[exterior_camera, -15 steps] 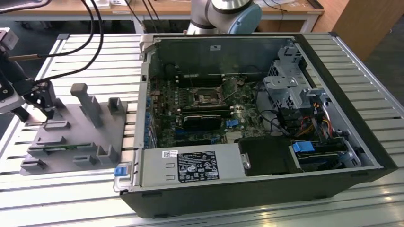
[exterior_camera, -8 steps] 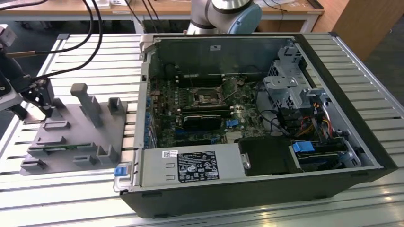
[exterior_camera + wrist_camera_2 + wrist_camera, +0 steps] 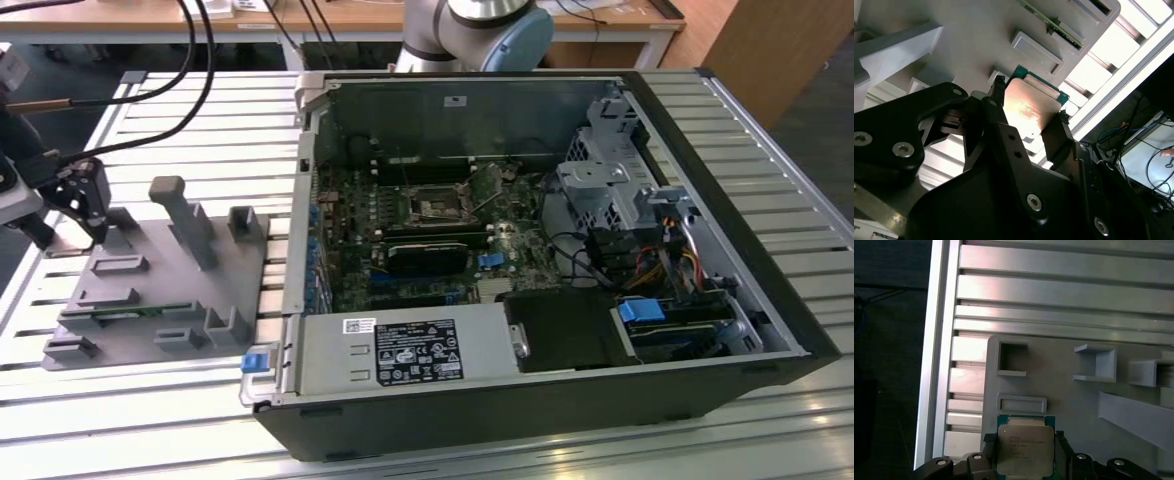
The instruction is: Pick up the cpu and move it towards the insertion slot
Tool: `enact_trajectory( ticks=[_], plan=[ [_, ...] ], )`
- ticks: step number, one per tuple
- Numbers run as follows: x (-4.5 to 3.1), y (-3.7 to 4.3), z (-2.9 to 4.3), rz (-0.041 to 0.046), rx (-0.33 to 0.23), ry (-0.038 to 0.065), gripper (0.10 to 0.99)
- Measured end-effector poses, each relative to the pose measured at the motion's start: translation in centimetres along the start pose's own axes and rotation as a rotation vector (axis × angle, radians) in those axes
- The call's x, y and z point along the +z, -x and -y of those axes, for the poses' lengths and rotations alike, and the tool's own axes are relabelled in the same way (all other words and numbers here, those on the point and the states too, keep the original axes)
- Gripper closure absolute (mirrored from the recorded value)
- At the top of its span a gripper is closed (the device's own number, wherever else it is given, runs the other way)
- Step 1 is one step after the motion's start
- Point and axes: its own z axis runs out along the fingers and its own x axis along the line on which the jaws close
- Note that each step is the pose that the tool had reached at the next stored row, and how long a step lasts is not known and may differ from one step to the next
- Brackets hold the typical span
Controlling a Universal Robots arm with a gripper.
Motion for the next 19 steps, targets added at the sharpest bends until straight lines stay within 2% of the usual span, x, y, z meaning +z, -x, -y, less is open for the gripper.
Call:
enact_trajectory(
  ticks=[19],
  plan=[
    [-1.68, 0.02, -0.24, 0.0001, 0.000, 0.000, 0.541]
  ],
)
